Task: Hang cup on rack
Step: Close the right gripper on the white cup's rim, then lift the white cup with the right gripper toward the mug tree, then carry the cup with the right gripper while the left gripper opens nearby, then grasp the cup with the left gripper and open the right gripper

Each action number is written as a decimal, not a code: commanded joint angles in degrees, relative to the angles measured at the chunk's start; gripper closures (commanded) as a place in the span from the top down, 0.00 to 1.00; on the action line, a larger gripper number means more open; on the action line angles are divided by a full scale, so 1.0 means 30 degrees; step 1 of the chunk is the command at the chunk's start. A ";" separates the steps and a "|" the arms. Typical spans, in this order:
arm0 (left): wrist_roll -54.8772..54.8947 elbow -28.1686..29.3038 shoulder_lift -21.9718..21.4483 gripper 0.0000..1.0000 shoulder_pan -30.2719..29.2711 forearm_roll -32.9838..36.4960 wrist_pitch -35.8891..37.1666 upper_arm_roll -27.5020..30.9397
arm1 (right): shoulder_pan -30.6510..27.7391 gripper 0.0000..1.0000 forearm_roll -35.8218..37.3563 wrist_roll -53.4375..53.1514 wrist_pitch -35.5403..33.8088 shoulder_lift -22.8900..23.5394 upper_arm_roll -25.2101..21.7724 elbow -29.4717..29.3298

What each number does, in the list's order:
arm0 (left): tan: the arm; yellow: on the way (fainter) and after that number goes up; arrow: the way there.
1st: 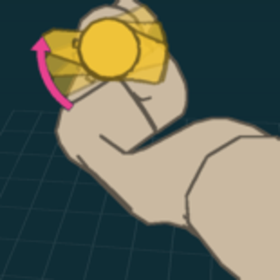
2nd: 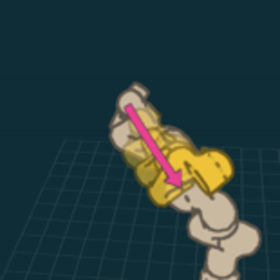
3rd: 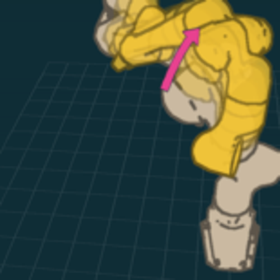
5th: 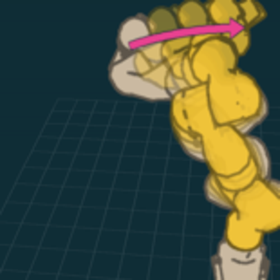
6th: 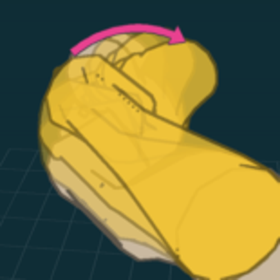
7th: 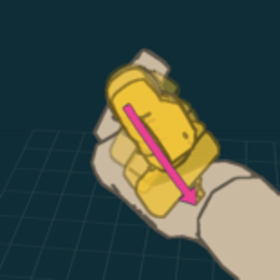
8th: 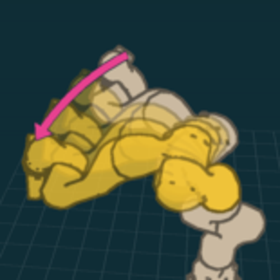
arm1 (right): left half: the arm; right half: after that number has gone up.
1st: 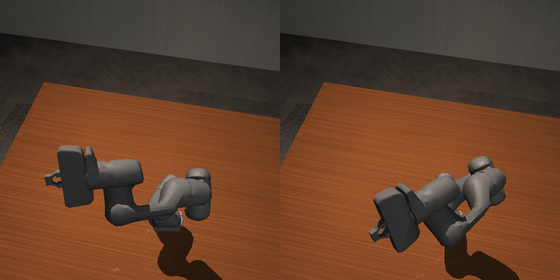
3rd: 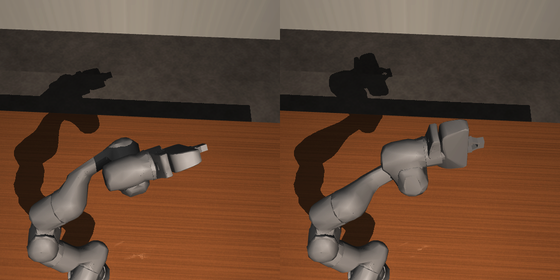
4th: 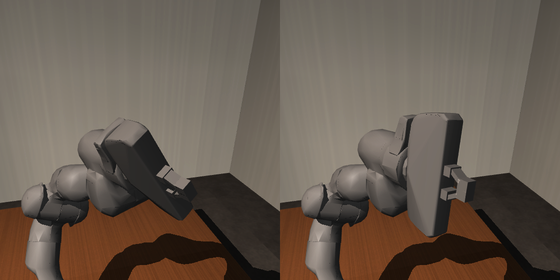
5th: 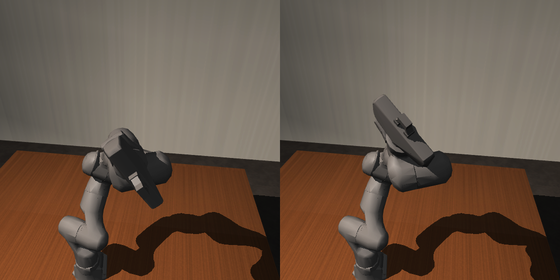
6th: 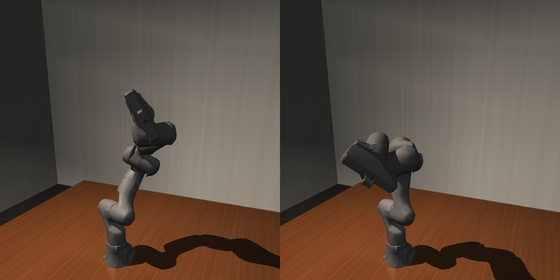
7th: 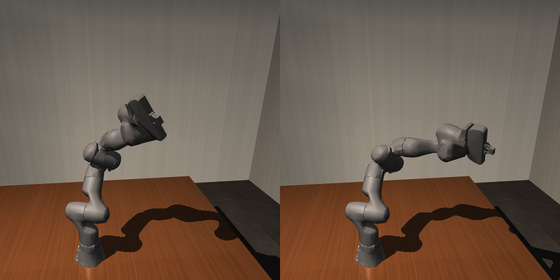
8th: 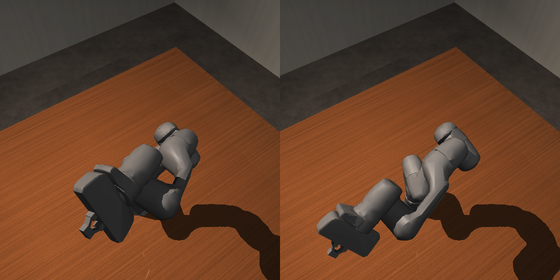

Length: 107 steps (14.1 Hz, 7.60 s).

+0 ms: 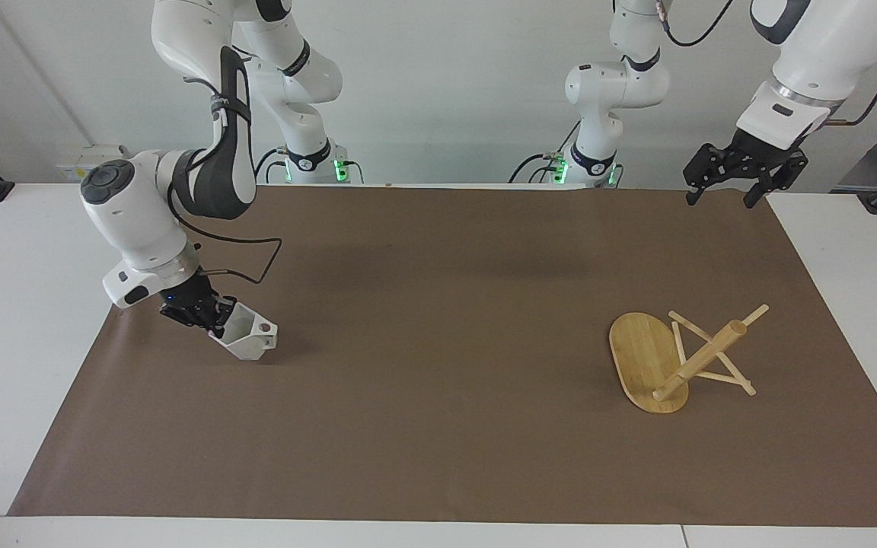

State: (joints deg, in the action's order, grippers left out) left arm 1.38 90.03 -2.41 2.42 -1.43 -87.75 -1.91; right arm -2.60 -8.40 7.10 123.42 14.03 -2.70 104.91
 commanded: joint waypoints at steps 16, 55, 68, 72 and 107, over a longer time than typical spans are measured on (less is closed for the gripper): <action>0.0098 0.0431 -0.0429 1.00 -0.0162 -0.0198 0.0128 -0.0009 | -0.0101 0.00 -0.5545 -0.3948 -0.3553 -0.1950 0.5646 -0.0165; -2.6387 0.6703 0.0418 1.00 -0.0514 -1.9622 -0.6494 -0.0653 | 0.0925 0.00 -1.1938 -0.7521 0.5851 -0.2039 1.0861 -0.2040; -2.4951 0.4738 0.2090 1.00 -0.0778 -2.0442 -0.6347 -0.2265 | 0.1218 0.00 -1.1792 -0.8195 0.6936 -0.1423 1.2208 -0.2099; -2.4864 0.4738 0.2179 1.00 -0.0661 -2.0560 -0.6493 -0.2294 | 0.1218 0.00 -1.1791 -0.8166 0.6936 -0.1423 1.2238 -0.2099; -2.5009 0.4298 0.2062 0.00 -0.0836 -1.7308 -0.5908 -0.2353 | 0.1130 1.00 -1.1703 -0.7873 0.6701 -0.1365 1.2209 -0.2041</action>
State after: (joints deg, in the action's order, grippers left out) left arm -73.23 103.85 3.28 0.41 -54.65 -106.47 -9.10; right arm 1.21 -42.79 -16.61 143.08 9.60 33.24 98.84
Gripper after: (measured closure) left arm 0.313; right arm 0.000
